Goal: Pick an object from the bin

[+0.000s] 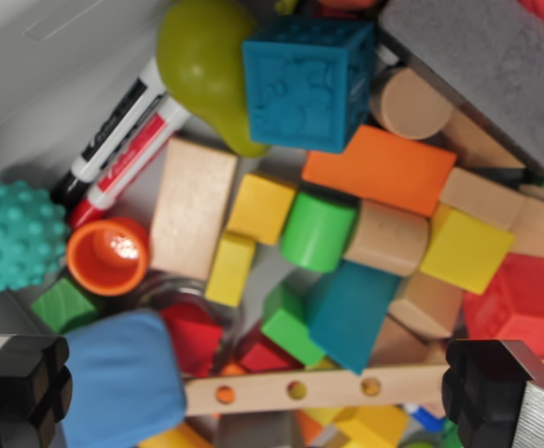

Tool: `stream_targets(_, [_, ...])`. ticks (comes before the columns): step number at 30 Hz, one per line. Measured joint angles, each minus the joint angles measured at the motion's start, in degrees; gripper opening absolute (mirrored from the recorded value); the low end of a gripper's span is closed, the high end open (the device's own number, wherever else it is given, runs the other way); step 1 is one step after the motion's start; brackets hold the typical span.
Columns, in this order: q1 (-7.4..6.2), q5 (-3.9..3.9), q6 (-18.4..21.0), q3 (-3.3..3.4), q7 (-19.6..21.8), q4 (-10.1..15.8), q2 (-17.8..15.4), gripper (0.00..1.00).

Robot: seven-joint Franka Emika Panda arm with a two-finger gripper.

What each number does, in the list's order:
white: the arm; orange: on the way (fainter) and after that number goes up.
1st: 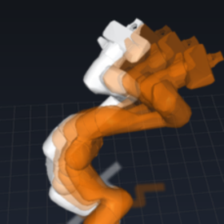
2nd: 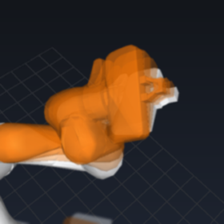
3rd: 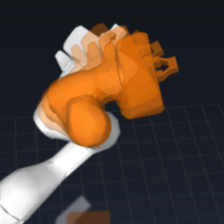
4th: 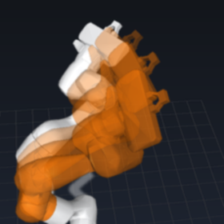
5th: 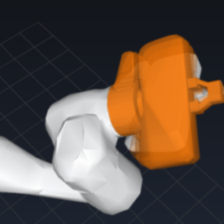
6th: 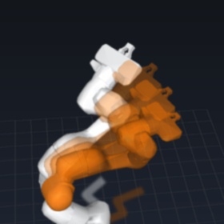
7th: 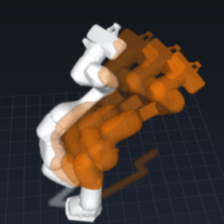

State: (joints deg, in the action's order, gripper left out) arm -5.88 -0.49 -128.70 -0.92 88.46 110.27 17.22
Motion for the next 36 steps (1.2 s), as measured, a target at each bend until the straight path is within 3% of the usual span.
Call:
stream_targets(20, [-3.41,0.08,-4.1,1.09,19.1,-2.2,7.0,1.00])
stream_targets(36, [-5.93,1.00,-6.8,1.77,34.3,-5.2,13.4,1.00])
